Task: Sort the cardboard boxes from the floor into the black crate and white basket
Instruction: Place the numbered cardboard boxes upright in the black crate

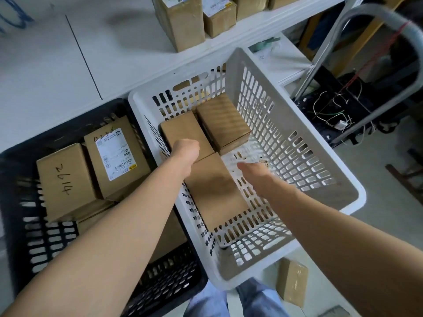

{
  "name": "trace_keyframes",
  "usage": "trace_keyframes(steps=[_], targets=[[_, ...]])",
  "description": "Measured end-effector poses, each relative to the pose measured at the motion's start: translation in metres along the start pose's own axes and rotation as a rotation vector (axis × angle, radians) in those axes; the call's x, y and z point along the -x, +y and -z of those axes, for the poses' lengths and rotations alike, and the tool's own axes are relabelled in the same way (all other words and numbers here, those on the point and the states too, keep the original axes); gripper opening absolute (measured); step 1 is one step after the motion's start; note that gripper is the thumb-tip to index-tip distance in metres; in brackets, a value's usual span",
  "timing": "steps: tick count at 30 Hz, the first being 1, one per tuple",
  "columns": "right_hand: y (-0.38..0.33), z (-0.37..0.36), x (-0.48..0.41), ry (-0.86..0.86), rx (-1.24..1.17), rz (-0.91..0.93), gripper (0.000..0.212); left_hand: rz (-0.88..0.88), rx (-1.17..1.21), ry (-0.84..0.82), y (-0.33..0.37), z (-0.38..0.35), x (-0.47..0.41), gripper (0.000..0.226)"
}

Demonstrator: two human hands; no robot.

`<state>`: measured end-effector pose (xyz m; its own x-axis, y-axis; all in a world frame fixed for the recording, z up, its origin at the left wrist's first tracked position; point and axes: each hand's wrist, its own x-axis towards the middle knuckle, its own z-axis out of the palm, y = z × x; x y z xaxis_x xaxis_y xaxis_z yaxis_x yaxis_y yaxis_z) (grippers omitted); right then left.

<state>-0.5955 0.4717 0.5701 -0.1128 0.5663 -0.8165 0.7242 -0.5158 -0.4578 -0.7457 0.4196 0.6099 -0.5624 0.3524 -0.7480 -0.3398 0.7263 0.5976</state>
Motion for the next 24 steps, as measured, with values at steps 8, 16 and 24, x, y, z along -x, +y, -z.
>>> trace_keyframes(steps=[8, 16, 24], targets=[[-0.019, 0.051, 0.067, 0.069, -0.270, 0.260, 0.044, -0.330, -0.013, -0.134, 0.031, -0.014, 0.072, 0.015], [0.026, 0.110, 0.143, 0.384, -0.461, 0.413, 0.049, -0.556, -0.107, -0.438, 0.041, -0.054, 0.161, 0.030], [0.134, 0.150, 0.232, 0.745, -0.718, 0.333, 0.048, -0.659, -0.267, -0.808, -0.005, -0.103, 0.250, 0.026]])
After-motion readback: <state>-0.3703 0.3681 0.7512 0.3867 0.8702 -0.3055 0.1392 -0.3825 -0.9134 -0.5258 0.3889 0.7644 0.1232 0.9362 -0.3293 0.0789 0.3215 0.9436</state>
